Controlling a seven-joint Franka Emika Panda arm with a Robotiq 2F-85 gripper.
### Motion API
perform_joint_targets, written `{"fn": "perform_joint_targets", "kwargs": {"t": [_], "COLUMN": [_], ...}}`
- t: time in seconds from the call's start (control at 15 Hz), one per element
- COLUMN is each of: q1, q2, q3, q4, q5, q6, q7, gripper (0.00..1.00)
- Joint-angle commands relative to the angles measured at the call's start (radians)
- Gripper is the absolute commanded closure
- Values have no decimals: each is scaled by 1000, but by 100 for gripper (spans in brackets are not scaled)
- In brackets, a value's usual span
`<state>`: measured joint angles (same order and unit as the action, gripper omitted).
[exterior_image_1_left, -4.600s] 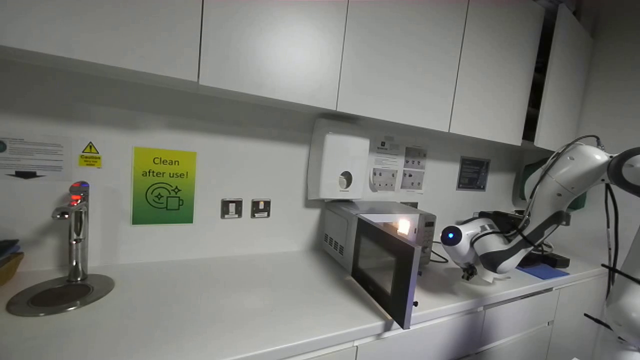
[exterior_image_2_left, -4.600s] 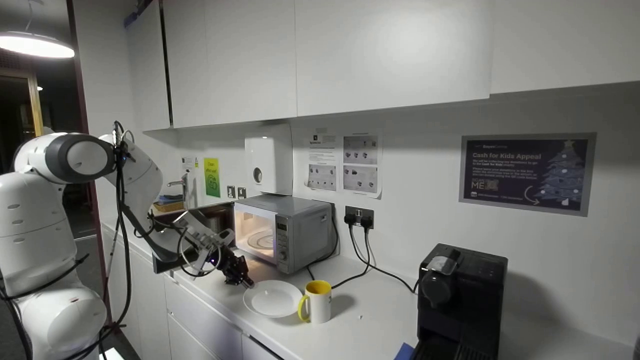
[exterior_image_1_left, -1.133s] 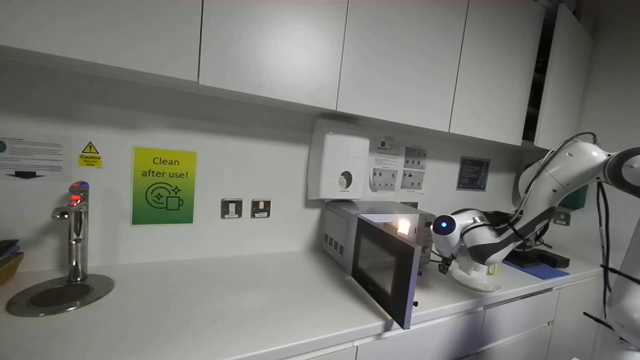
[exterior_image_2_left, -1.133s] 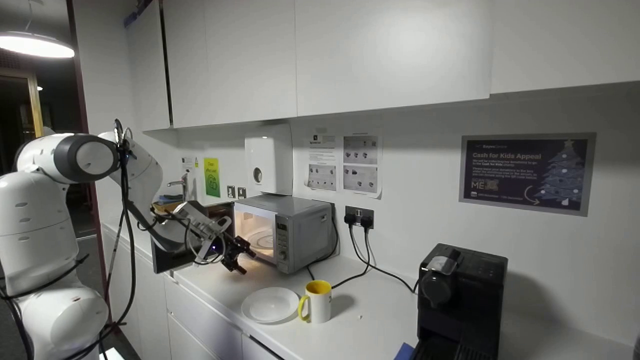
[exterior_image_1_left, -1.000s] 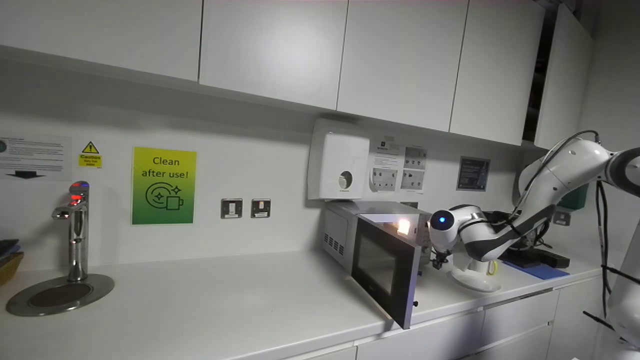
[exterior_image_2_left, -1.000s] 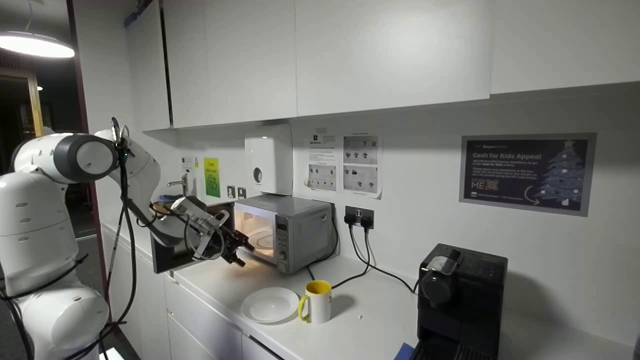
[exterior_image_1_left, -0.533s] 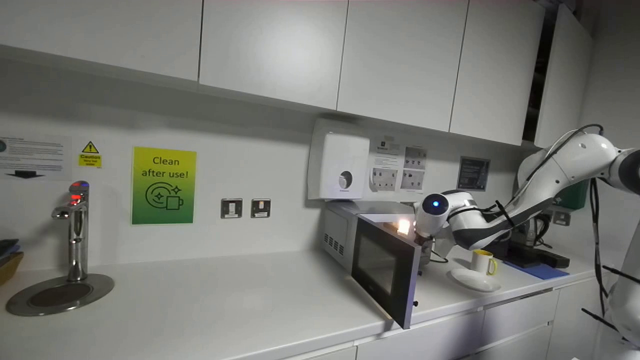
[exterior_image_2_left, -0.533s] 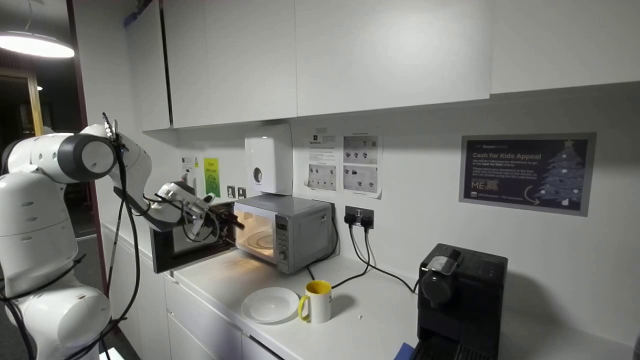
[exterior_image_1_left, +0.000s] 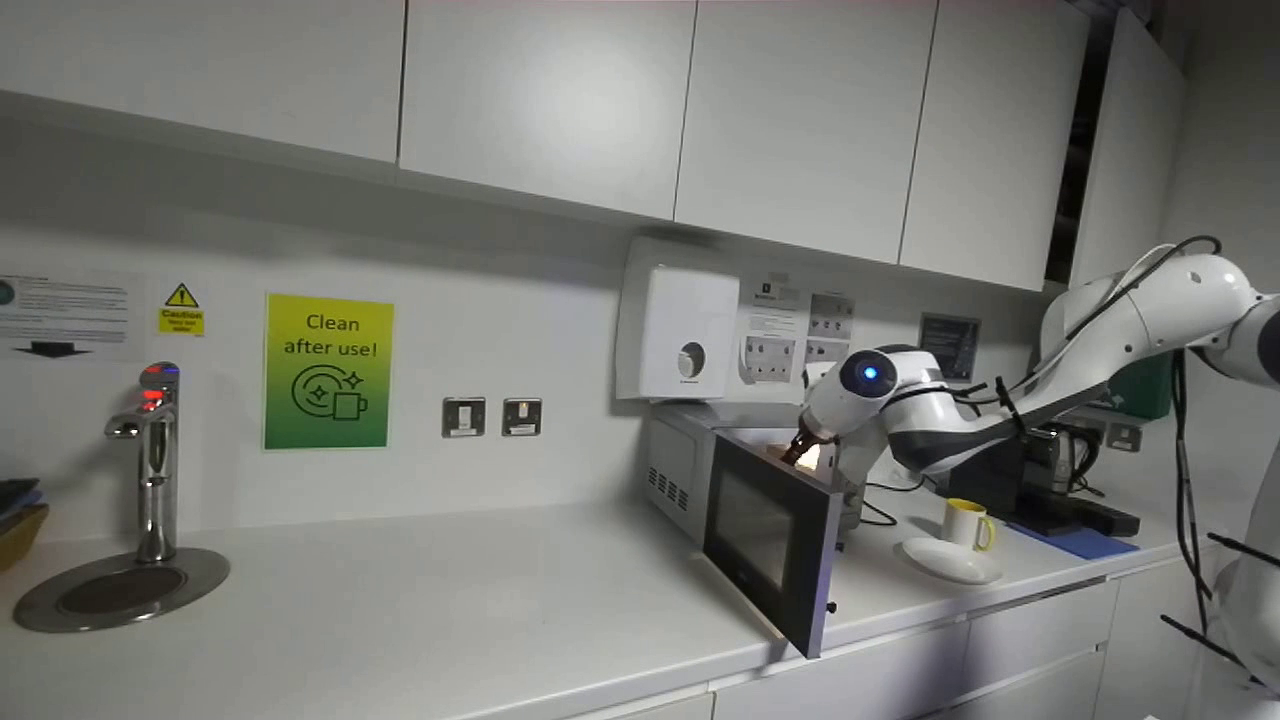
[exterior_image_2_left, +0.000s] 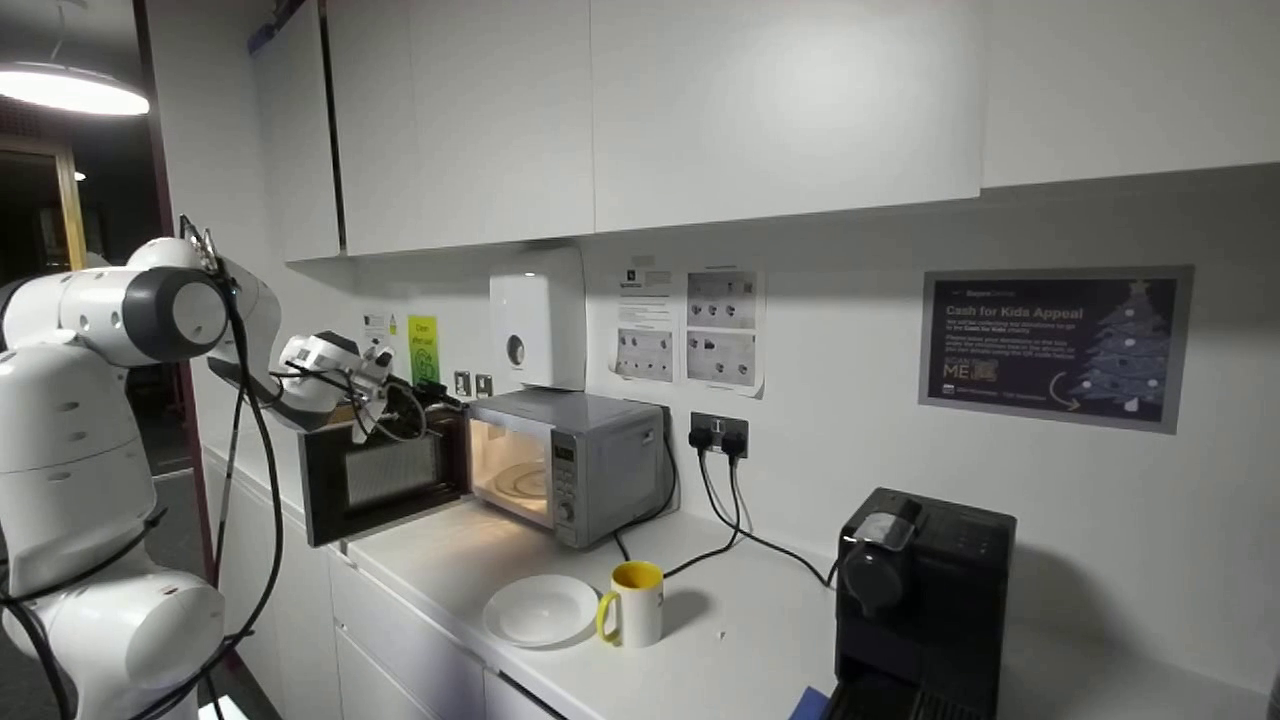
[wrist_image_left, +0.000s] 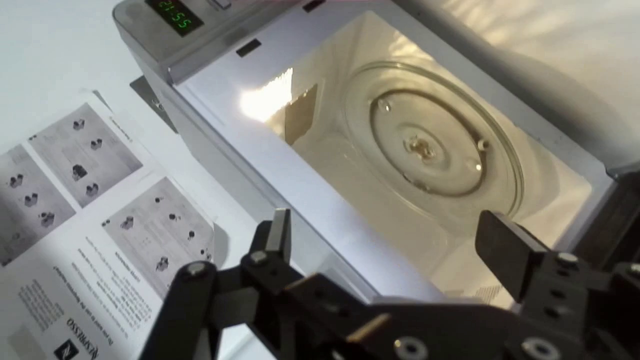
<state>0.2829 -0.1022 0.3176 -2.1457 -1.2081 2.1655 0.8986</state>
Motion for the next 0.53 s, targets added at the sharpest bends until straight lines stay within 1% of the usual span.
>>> {"fn": "perform_joint_targets", "kwargs": {"t": [0.0,0.33,0.47], "q1": [17,29,36], "q2": [6,29,38], "q3": [19,38,44], "q4": [73,157,184], "q5": [-62,-102,-100], "q6": [-2,18,41], "q7": [21,73,97], "gripper": [0,0,0]}}
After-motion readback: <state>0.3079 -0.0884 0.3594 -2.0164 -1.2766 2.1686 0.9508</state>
